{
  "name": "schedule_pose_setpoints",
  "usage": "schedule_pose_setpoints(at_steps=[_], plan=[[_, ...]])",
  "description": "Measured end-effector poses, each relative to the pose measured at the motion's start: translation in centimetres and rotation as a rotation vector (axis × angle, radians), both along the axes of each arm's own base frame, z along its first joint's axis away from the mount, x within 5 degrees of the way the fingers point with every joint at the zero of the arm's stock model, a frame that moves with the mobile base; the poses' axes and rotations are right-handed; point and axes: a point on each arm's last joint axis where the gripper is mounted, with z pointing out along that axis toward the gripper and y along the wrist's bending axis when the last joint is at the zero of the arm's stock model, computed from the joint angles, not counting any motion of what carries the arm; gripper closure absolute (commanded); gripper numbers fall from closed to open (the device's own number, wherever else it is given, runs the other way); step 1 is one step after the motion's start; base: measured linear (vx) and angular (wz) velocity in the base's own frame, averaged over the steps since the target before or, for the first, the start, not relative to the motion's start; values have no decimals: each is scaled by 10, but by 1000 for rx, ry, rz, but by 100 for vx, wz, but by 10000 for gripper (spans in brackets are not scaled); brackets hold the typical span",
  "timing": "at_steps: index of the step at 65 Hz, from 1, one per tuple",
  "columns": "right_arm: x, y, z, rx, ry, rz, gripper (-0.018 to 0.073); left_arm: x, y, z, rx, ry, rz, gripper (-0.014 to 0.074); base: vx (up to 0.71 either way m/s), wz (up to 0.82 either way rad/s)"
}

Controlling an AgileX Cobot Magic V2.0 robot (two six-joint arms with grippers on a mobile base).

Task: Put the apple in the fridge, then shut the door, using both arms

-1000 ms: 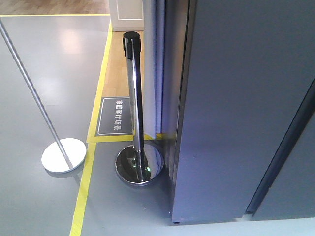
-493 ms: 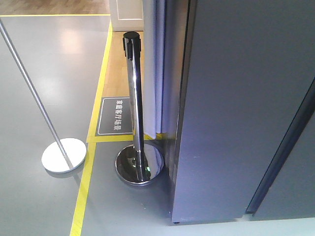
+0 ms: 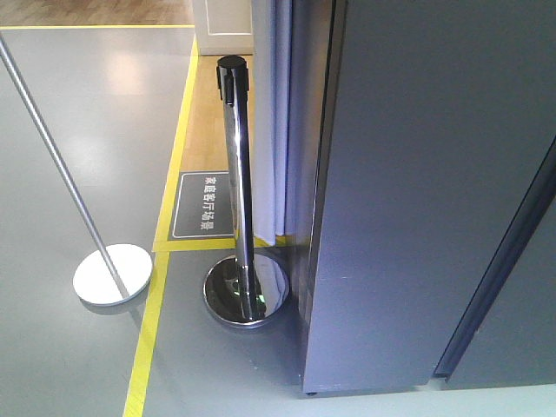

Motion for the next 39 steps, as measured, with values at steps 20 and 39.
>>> schedule_pose_setpoints(at_steps=[20,39], plan=[[0,0,0,0,0,0,568,0,0,0,0,0,0,602,0,0],[-3,-1,-4,-22,-11,-2,568,0,0,0,0,0,0,602,0,0]])
